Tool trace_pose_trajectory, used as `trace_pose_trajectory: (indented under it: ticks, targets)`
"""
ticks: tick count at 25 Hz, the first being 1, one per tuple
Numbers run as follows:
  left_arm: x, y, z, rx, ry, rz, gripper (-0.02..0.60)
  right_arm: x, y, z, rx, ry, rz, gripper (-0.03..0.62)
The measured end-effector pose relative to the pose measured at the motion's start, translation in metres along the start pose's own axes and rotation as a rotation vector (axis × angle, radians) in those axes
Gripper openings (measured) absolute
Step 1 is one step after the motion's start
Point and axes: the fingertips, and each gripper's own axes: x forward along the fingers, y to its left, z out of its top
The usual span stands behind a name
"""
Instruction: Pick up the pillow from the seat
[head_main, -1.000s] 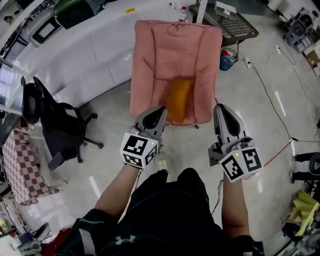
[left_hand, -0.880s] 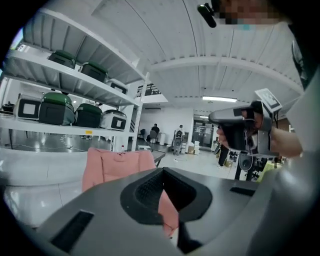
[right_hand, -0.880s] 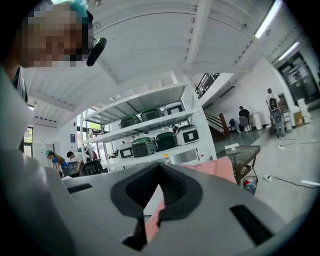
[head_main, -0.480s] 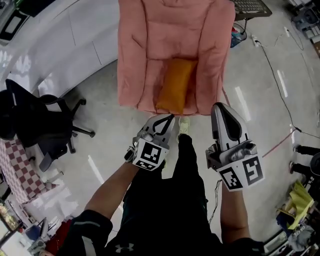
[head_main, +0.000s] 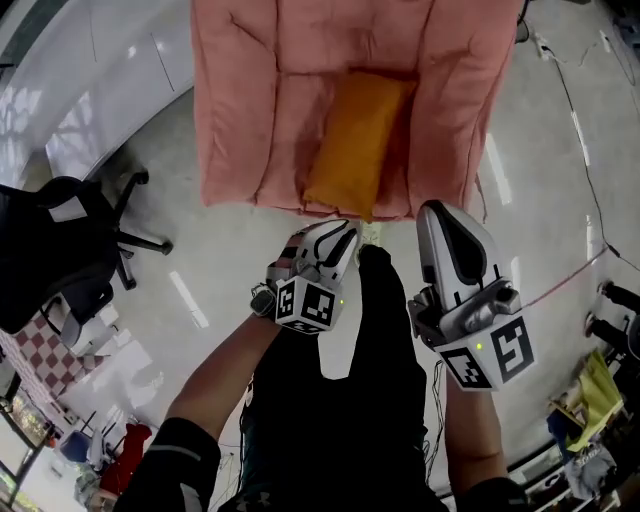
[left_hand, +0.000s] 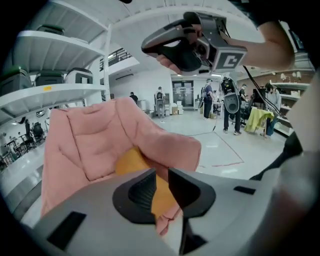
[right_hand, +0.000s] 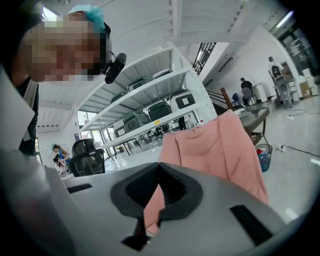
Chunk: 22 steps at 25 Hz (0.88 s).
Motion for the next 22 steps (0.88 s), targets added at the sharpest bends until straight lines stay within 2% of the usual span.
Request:
trace_pose_trajectory:
  ticks: [5, 12, 16, 18, 22]
  targets:
    - [0.045, -0.012, -0.041, 0.076, 0.040, -0.044, 0.104, 0.023, -0.024, -0.053, 0.011, 0.048, -0.002, 0.003]
    - [0.080, -0.029, -0.080, 0.349, 0.074, -0.091, 0.178, 0.032, -0.042, -0.085, 0.050, 0.061, -0.010, 0.002]
    - [0.097, -0.043, -0.097, 0.526, 0.101, -0.106, 0.256, 0.030, -0.050, -0.095, 0.059, 0.065, -0.017, 0.002]
    - [0.105, -0.047, -0.105, 0.586, 0.110, -0.102, 0.279, 0.030, -0.054, -0.100, 0.060, 0.069, -0.022, 0.002]
    - [0.118, -0.044, -0.122, 0.675, 0.137, -0.068, 0.282, 0.028, -0.061, -0.107, 0.066, 0.074, -0.032, 0.002]
